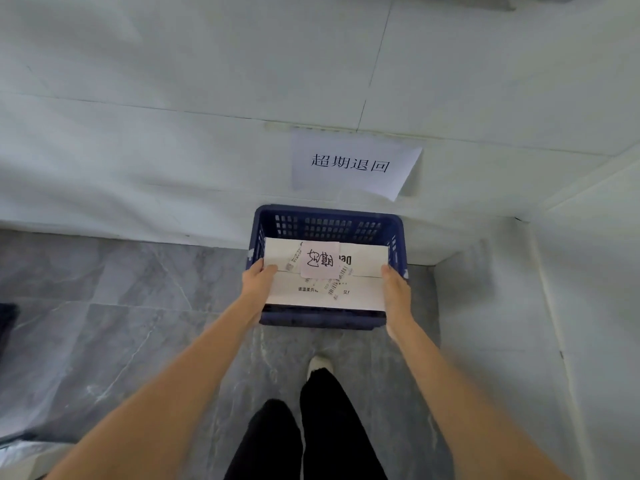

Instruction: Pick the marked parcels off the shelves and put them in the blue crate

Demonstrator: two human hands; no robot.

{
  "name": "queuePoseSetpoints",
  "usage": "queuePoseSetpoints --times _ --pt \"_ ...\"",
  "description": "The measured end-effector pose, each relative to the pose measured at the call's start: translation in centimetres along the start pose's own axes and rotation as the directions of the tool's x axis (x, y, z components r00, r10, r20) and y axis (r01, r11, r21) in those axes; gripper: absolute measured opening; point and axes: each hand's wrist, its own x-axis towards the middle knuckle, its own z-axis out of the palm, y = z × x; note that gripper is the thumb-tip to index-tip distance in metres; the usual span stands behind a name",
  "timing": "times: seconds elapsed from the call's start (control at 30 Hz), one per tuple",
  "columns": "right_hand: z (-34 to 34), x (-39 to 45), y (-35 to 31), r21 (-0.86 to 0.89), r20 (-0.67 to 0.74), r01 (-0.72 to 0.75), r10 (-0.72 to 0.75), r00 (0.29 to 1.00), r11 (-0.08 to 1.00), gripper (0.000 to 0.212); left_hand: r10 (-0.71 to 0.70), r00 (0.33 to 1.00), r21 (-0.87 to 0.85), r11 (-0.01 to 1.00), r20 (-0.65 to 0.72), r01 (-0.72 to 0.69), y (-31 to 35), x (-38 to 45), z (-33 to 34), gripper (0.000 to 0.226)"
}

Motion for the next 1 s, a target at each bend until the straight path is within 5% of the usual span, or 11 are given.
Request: queuePoseSetpoints --times 0.43,0.63,1.0 --pt "8.5 24.0 8.6 0.043 0.088 -0.240 0.236 0.968 0.970 0.026 -0.175 0.982 0.183 0.966 -0.066 0.185 -5.8 24.9 7.1 0.012" --pt "12.0 30.4 13.7 0.060 0.124 -0.318 0.309 0.943 0.946 0.028 -0.262 0.963 0.130 0.955 -0.065 0.268 -10.2 33.1 8.2 0.039" --pt "17.0 35.4 17.3 0.052 0.227 -0.318 0.299 0.927 0.947 0.028 -0.123 0.986 0.190 0.971 -0.116 0.144 -13.4 39.5 7.4 0.050"
